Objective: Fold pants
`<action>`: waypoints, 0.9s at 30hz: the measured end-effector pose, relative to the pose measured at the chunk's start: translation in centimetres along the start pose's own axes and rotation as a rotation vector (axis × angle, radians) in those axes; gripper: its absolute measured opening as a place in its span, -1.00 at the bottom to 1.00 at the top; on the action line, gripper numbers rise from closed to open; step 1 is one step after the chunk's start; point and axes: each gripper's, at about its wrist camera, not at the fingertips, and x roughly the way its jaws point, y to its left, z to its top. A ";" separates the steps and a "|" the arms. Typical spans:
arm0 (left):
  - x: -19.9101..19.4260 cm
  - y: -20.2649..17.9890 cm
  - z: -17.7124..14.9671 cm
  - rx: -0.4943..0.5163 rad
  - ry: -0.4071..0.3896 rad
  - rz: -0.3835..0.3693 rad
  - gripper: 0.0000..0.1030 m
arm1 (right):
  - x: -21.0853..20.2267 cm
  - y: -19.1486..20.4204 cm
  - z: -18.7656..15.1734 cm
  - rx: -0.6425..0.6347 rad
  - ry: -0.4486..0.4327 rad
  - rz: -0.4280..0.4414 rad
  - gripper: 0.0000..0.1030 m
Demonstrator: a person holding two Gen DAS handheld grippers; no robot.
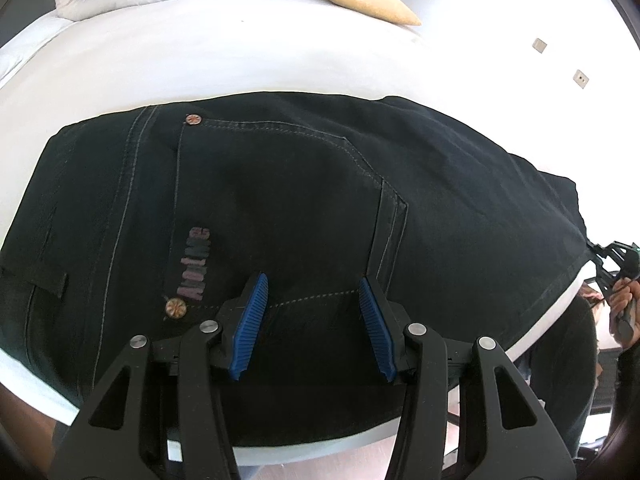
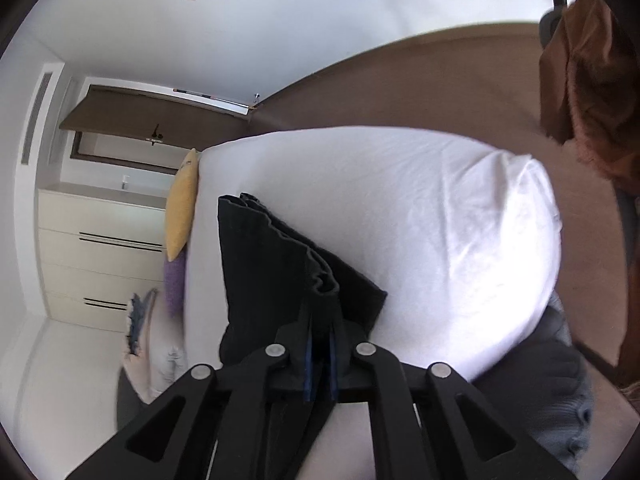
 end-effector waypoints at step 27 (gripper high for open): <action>-5.8 0.5 -3.6 0.015 -0.050 -0.003 -0.10 | 8.0 13.0 -22.8 -0.998 0.518 -0.112 -1.00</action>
